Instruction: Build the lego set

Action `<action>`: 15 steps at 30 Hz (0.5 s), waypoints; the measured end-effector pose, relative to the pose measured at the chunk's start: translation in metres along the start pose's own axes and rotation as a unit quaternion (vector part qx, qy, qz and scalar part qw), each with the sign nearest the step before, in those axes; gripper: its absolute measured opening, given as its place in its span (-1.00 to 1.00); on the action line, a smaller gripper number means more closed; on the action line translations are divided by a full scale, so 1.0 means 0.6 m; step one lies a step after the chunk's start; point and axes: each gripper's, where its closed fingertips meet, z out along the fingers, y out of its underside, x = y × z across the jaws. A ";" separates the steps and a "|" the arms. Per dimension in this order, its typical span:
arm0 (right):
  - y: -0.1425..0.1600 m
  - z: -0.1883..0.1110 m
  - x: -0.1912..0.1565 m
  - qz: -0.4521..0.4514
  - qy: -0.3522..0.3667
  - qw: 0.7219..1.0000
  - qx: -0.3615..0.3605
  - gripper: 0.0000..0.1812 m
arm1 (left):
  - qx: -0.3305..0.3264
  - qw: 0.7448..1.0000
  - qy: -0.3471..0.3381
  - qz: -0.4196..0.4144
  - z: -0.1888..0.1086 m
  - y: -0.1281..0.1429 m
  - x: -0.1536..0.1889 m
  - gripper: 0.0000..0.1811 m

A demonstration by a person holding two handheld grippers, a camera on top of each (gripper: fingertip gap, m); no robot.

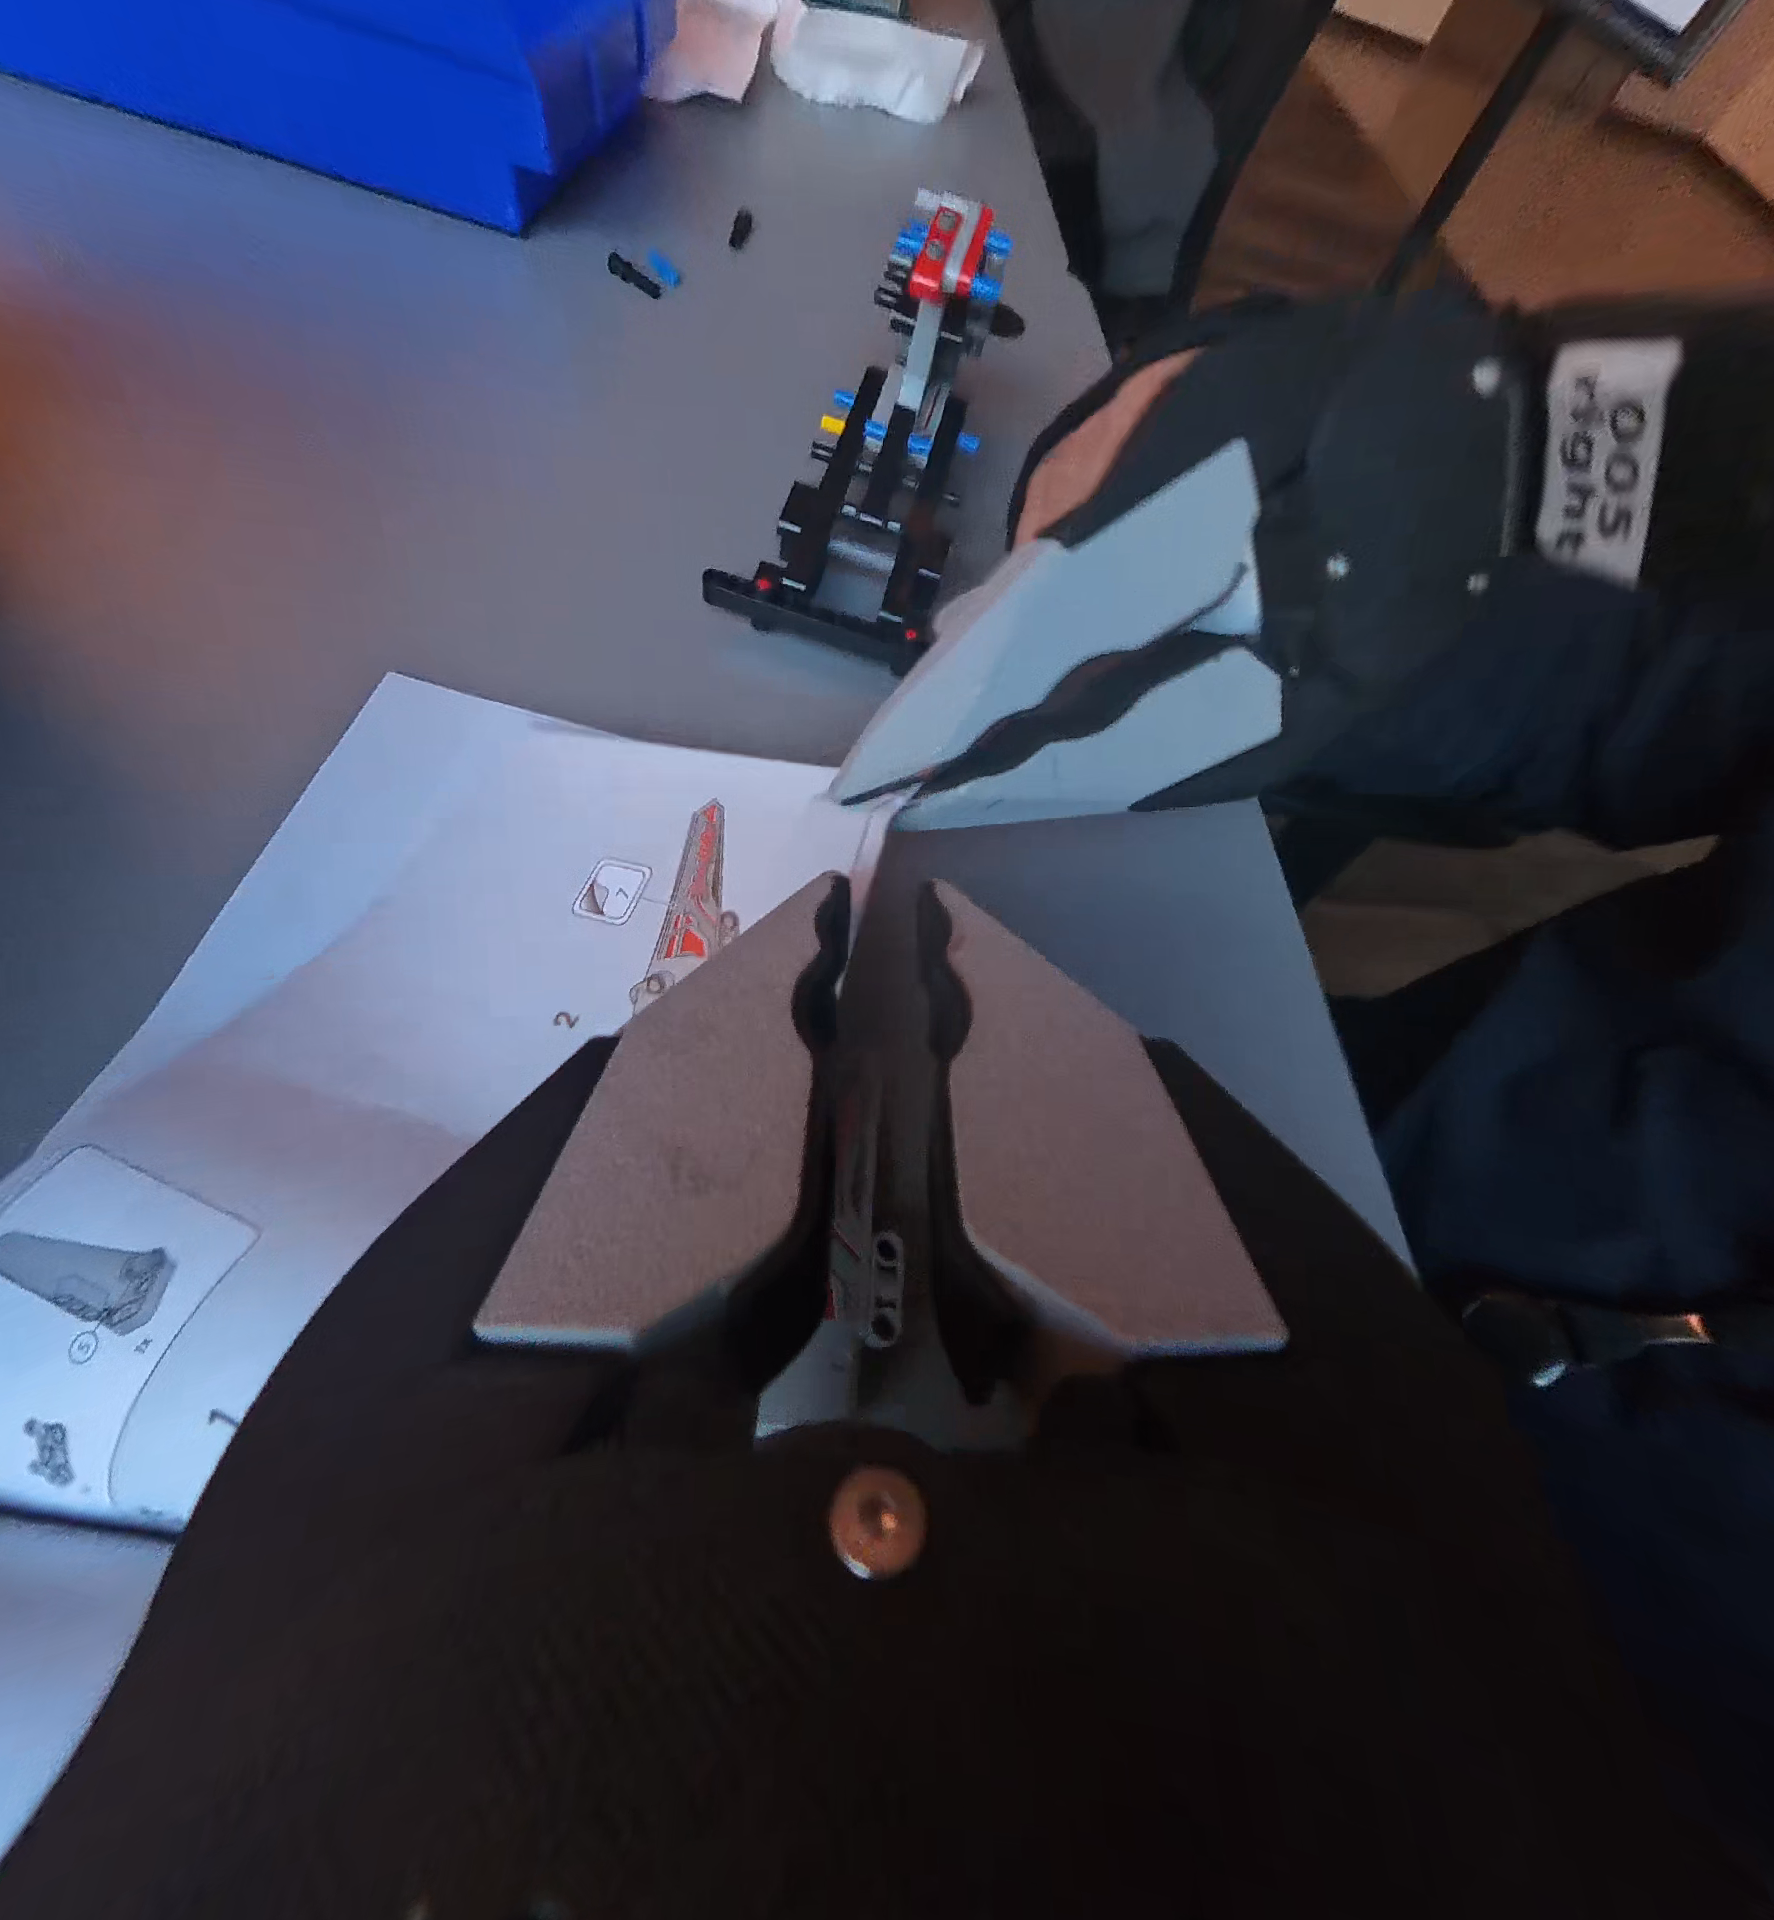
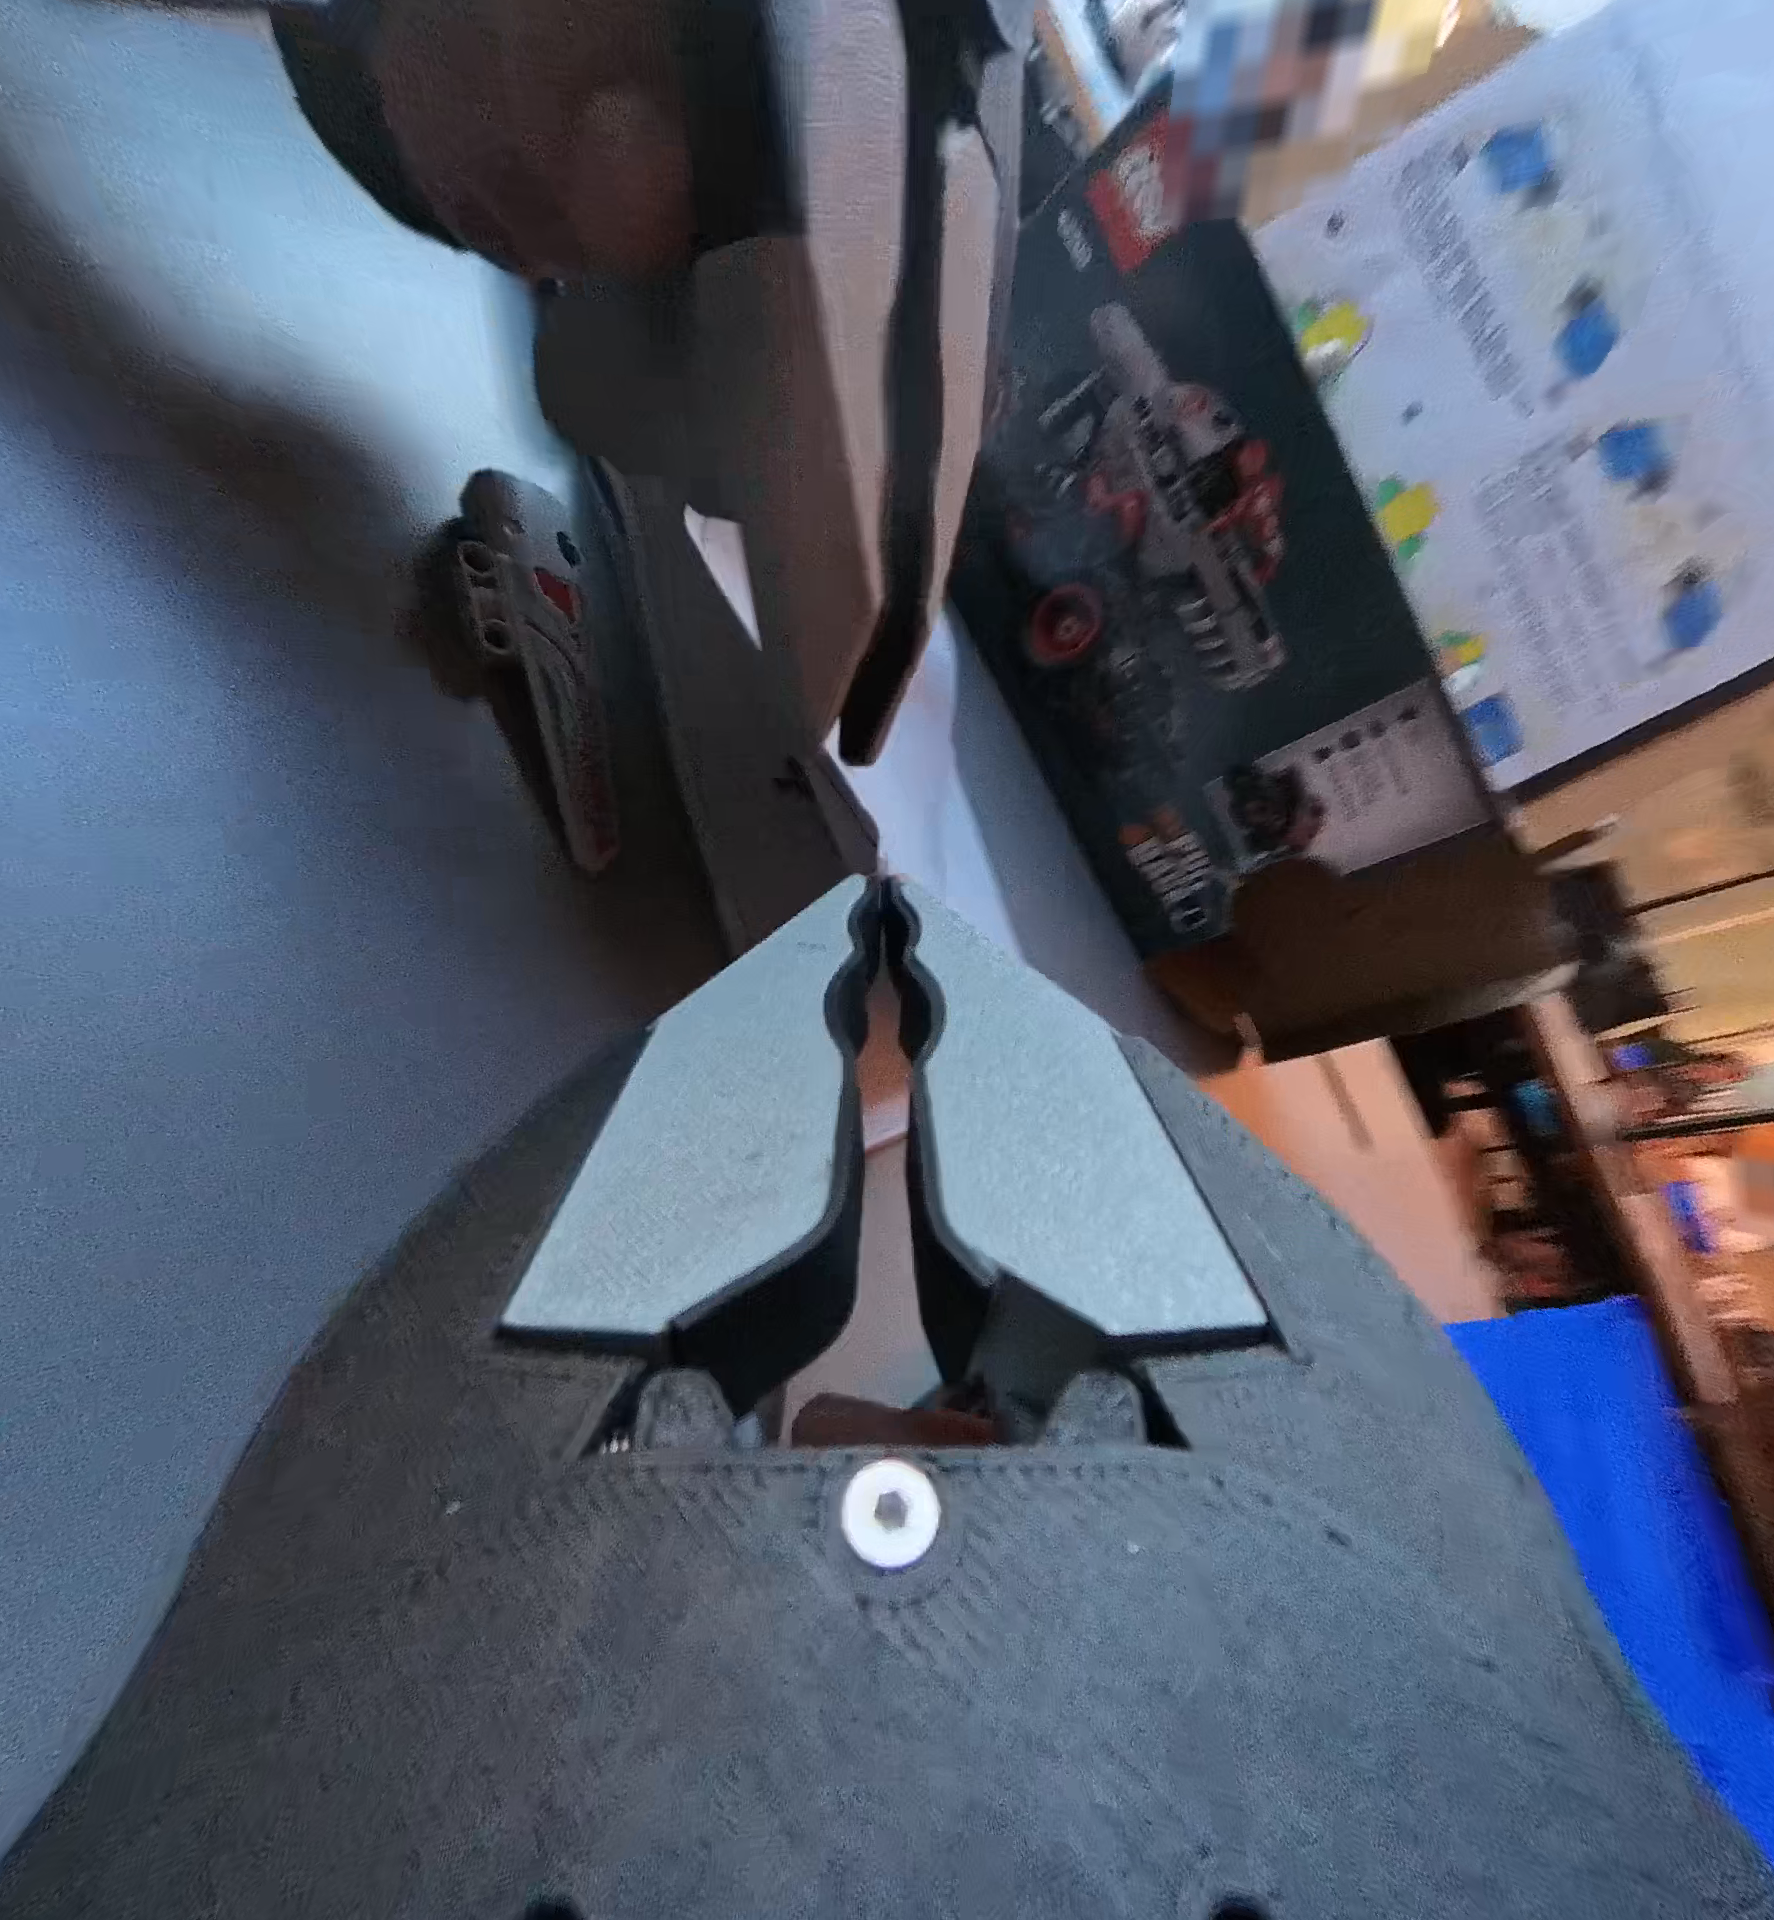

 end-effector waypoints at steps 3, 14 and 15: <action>-0.015 -0.008 0.007 -0.108 0.070 0.992 0.011 -1.00 | 0.004 1.000 0.010 -0.020 -0.001 0.000 0.000 -0.86; -0.029 -0.009 0.008 -0.208 0.141 0.968 0.003 -1.00 | 0.046 0.991 0.086 -0.095 0.006 -0.021 0.022 -0.90; -0.031 -0.010 0.007 -0.215 0.144 0.966 0.004 -1.00 | 0.053 0.988 0.096 -0.105 0.004 -0.023 0.024 -0.92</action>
